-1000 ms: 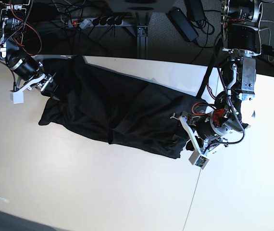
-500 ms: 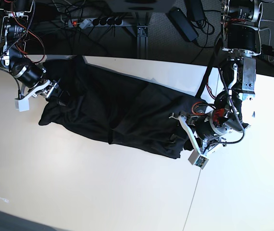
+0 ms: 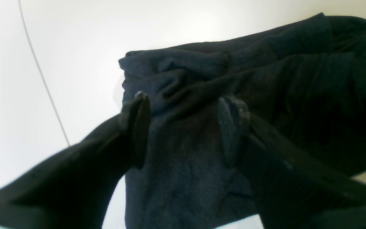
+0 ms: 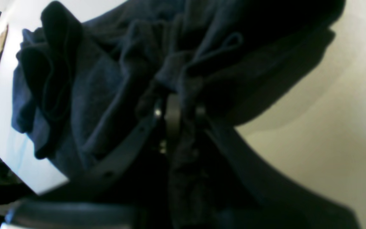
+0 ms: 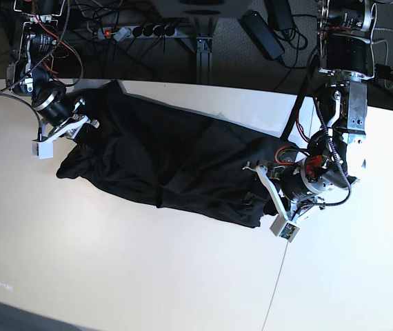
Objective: Fold the T-shirt properly
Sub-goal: 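Grasp the strip's end with the left gripper and the other end with the right, then lift the left-held end and fold it over onto the strip's middle, then fold the right-held end over onto the stack toward the left gripper, then press and square the folded bundle's sides with both grippers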
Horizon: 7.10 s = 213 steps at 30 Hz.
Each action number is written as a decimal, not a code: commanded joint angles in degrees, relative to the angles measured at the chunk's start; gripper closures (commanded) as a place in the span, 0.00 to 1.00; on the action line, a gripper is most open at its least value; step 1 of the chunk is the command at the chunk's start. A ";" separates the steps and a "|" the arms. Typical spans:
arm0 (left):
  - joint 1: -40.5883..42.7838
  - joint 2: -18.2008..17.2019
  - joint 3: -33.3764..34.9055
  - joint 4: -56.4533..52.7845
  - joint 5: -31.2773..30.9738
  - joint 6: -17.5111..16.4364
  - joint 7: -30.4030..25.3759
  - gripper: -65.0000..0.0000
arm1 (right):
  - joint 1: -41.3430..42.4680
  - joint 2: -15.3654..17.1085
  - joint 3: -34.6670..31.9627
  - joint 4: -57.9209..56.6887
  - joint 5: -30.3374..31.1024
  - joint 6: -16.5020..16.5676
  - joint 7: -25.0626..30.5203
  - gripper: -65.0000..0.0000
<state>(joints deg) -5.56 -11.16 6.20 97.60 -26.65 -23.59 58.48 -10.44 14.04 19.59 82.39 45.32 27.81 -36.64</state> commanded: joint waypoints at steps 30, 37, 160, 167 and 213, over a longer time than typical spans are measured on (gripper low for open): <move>14.19 1.97 9.97 1.07 -7.54 -1.29 1.14 0.43 | 13.92 20.17 1.55 13.55 4.94 0.90 -8.61 1.00; 14.29 7.19 14.14 1.07 -5.66 -1.25 -0.39 0.43 | 18.14 20.09 -14.64 15.98 0.17 0.87 -8.57 1.00; 8.44 2.89 16.44 10.82 14.40 -2.40 -10.08 1.00 | 35.93 0.57 -26.73 -13.42 -26.80 0.66 0.35 1.00; 7.08 2.51 15.69 4.42 18.43 -1.99 -13.90 1.00 | 35.93 0.52 -26.73 -13.42 -26.69 0.68 0.33 1.00; 4.00 -1.09 2.25 -7.89 13.90 -2.12 -12.57 1.00 | 20.79 2.73 -29.31 -3.17 -19.28 0.72 -14.60 1.00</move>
<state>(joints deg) -0.64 -12.08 8.56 88.92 -12.49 -25.28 46.52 10.02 16.08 -9.74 79.07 27.29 27.64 -48.90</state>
